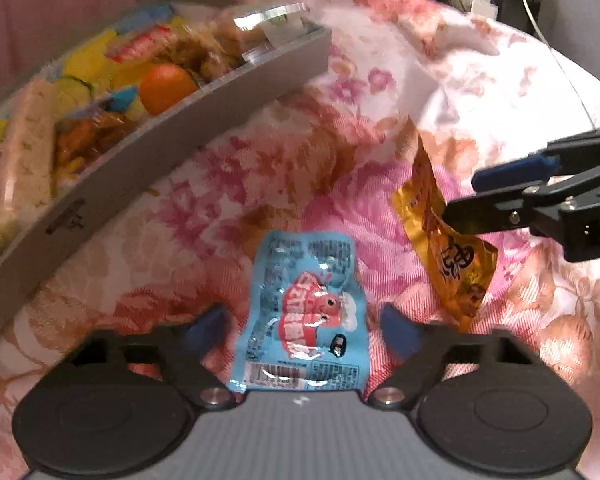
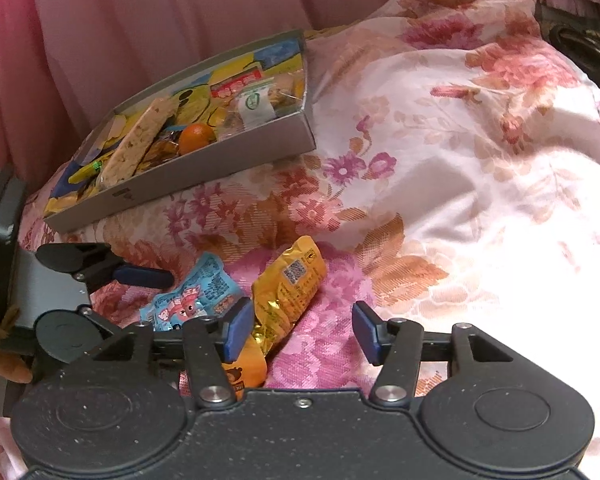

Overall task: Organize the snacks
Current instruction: 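Close the left tool on the blue candy pack while the right tool grasps the gold snack, then carry the blue candy pack and gold snack over the grey tray with both tools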

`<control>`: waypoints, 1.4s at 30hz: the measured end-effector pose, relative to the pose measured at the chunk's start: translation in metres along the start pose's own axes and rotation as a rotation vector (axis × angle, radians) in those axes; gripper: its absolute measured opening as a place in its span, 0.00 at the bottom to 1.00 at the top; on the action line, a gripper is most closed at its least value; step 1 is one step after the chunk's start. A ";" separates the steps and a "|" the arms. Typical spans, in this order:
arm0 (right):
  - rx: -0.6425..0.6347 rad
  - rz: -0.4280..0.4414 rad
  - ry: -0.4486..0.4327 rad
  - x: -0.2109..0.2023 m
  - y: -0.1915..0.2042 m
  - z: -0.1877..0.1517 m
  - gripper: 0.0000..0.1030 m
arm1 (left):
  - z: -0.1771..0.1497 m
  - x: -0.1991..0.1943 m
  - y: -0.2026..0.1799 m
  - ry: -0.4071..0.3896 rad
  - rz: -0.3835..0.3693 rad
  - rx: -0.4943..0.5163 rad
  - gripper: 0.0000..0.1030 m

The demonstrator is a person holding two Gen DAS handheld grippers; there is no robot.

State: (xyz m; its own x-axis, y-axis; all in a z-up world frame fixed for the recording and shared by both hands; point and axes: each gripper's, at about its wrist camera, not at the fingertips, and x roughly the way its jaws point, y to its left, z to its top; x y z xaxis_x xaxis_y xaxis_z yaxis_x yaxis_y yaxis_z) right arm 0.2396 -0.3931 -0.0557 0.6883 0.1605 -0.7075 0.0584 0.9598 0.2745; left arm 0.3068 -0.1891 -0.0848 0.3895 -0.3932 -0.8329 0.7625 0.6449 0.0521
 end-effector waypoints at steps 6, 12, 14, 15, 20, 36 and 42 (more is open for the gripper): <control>0.033 0.005 -0.001 -0.004 -0.005 -0.003 0.55 | -0.017 -0.014 0.003 -0.012 0.001 -0.155 0.61; 0.108 0.048 0.000 -0.007 -0.012 -0.007 0.55 | -0.049 -0.036 -0.002 -0.015 0.081 -0.412 0.61; 0.139 0.081 0.030 -0.002 -0.012 -0.010 0.55 | -0.058 -0.042 -0.006 -0.032 0.105 -0.471 0.61; 0.146 0.090 0.038 -0.001 -0.011 -0.011 0.55 | -0.061 -0.044 -0.008 -0.038 0.115 -0.494 0.61; 0.136 0.105 0.050 0.007 -0.001 -0.018 0.57 | -0.087 -0.060 -0.013 -0.102 0.165 -0.635 0.60; -0.175 0.030 -0.050 0.046 0.061 -0.031 0.66 | -0.125 -0.073 -0.014 -0.180 0.214 -0.664 0.60; -0.182 0.009 -0.049 0.045 0.064 -0.035 0.46 | -0.125 -0.072 -0.019 -0.177 0.232 -0.636 0.59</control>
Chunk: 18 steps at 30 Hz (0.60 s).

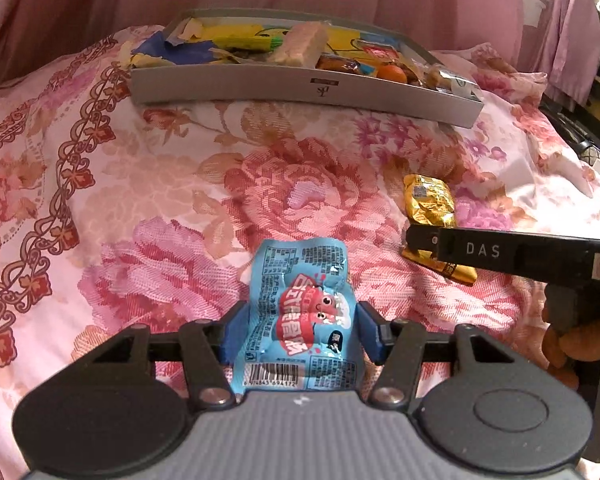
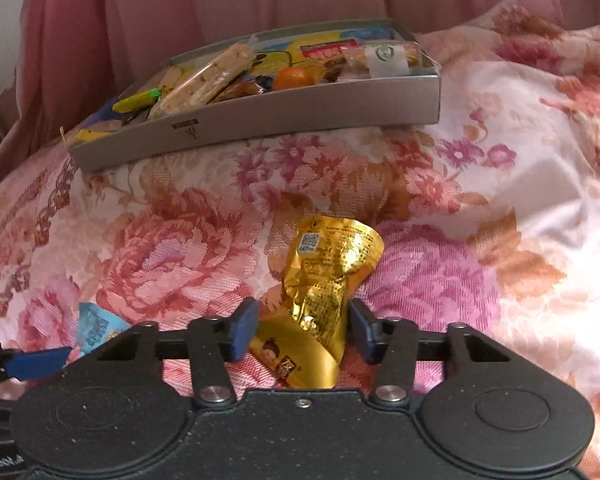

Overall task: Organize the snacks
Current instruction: 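Carry the blue candy pack and gold snack over the grey tray with both tools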

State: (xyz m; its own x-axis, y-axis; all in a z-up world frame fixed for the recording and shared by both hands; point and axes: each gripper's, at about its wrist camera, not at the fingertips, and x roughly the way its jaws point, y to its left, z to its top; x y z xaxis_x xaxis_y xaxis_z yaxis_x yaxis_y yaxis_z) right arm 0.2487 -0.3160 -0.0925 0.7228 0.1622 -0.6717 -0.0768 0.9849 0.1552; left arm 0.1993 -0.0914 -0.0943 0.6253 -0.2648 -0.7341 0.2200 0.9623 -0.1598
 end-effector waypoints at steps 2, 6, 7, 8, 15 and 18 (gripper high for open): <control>-0.011 -0.011 -0.001 -0.004 0.005 -0.003 0.43 | 0.000 -0.002 0.000 0.007 0.000 -0.007 0.59; -0.052 -0.027 -0.012 -0.018 0.022 -0.011 0.37 | 0.001 -0.007 0.005 0.039 -0.016 -0.063 0.59; -0.064 -0.029 -0.018 -0.022 0.026 -0.013 0.35 | 0.001 -0.010 0.008 0.046 -0.025 -0.086 0.59; -0.083 -0.031 -0.024 -0.027 0.030 -0.014 0.33 | 0.001 -0.011 0.011 0.051 -0.032 -0.105 0.58; -0.171 -0.036 -0.037 -0.051 0.052 -0.026 0.23 | -0.006 -0.028 0.030 0.080 -0.072 -0.221 0.56; -0.189 -0.033 -0.057 -0.063 0.060 -0.031 0.23 | -0.010 -0.035 0.037 0.081 -0.083 -0.260 0.56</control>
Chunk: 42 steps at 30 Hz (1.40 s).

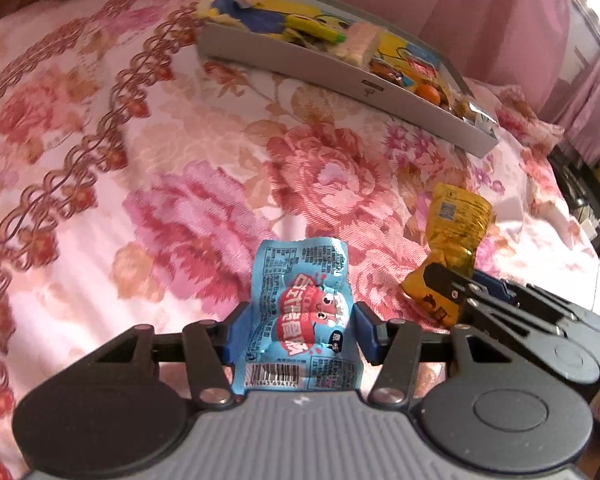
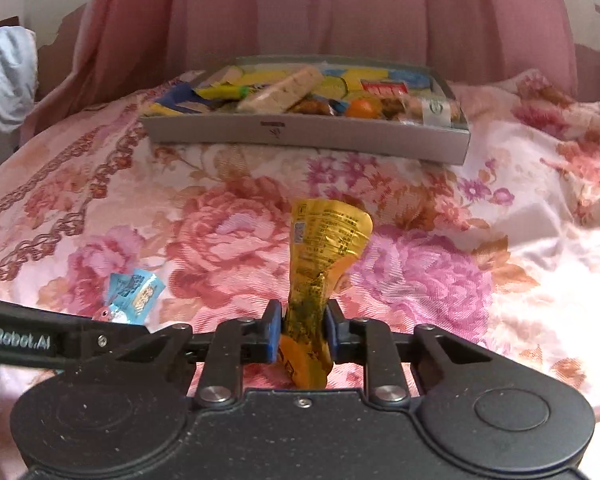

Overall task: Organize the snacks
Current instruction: 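Carry the blue candy pack and gold snack over the grey tray with both tools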

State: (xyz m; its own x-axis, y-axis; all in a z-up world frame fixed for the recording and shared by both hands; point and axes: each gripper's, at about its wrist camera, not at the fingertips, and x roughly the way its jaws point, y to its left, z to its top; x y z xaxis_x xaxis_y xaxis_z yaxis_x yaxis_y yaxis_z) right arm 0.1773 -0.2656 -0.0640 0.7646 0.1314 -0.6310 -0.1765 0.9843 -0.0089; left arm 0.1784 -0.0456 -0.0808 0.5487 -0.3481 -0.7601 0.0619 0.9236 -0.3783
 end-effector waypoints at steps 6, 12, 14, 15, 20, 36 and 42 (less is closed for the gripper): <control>-0.052 -0.032 -0.088 -0.021 0.012 -0.002 0.23 | -0.004 -0.014 0.008 -0.071 0.028 -0.024 0.56; -0.028 -0.033 -0.195 -0.025 0.007 0.005 0.23 | 0.005 -0.022 0.007 -0.161 0.038 -0.030 0.56; -0.004 -0.028 -0.233 -0.023 0.003 0.009 0.23 | 0.014 -0.023 0.007 -0.191 0.034 -0.047 0.56; 0.009 -0.027 -0.253 -0.022 0.002 0.013 0.23 | 0.020 -0.024 0.007 -0.203 0.029 -0.056 0.56; 0.051 -0.018 -0.385 -0.012 -0.009 0.037 0.23 | 0.062 -0.024 0.001 -0.311 0.056 -0.033 0.56; 0.084 0.057 -0.521 0.041 -0.035 0.136 0.23 | 0.186 0.033 -0.028 -0.480 0.203 0.010 0.57; 0.114 0.069 -0.443 0.073 -0.043 0.142 0.24 | 0.197 0.055 -0.024 -0.426 0.290 0.012 0.57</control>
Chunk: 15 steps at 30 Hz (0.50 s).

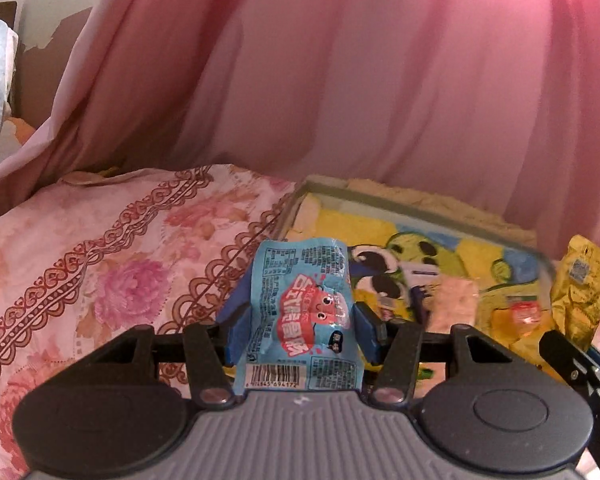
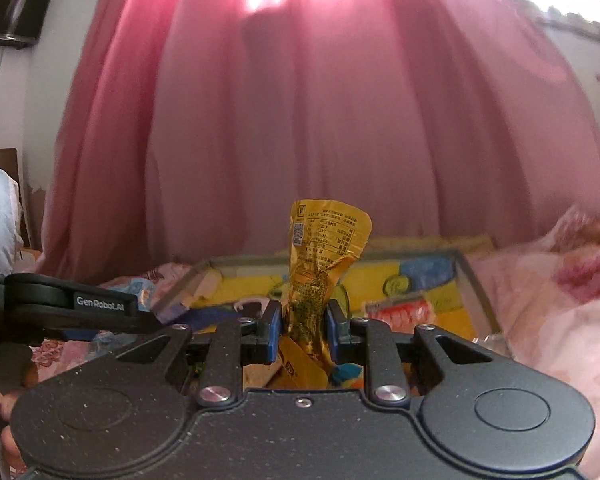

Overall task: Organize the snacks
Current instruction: 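Carry the blue candy pack and gold snack over the grey tray with both tools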

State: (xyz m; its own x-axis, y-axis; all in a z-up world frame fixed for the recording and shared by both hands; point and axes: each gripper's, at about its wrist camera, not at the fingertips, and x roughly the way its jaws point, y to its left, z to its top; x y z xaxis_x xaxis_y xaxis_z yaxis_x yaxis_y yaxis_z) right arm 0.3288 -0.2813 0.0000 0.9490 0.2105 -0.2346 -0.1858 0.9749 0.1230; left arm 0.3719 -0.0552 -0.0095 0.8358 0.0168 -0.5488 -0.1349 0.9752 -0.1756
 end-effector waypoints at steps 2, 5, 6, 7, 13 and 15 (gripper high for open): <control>0.017 0.006 0.029 0.008 -0.003 -0.004 0.24 | 0.000 0.004 0.001 0.001 0.015 0.014 0.57; 0.041 0.022 0.079 0.017 -0.005 -0.010 0.24 | 0.001 0.009 0.000 0.002 0.029 0.036 0.57; 0.045 0.024 0.091 0.019 -0.006 -0.012 0.24 | 0.001 0.009 0.000 0.002 0.032 0.039 0.57; 0.048 0.025 0.105 0.021 -0.006 -0.013 0.24 | 0.000 0.011 0.000 0.004 0.035 0.042 0.57; 0.067 0.036 0.135 0.029 -0.004 -0.016 0.24 | -0.002 0.015 -0.005 0.021 0.052 0.079 0.57; 0.061 0.036 0.140 0.033 -0.004 -0.017 0.25 | -0.002 0.017 -0.006 0.028 0.053 0.082 0.57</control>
State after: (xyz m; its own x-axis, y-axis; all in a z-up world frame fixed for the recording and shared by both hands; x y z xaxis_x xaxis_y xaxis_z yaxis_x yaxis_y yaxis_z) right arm 0.3569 -0.2769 -0.0242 0.8963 0.2579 -0.3608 -0.1996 0.9610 0.1913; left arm 0.3860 -0.0610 -0.0200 0.8136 0.0635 -0.5779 -0.1335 0.9879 -0.0795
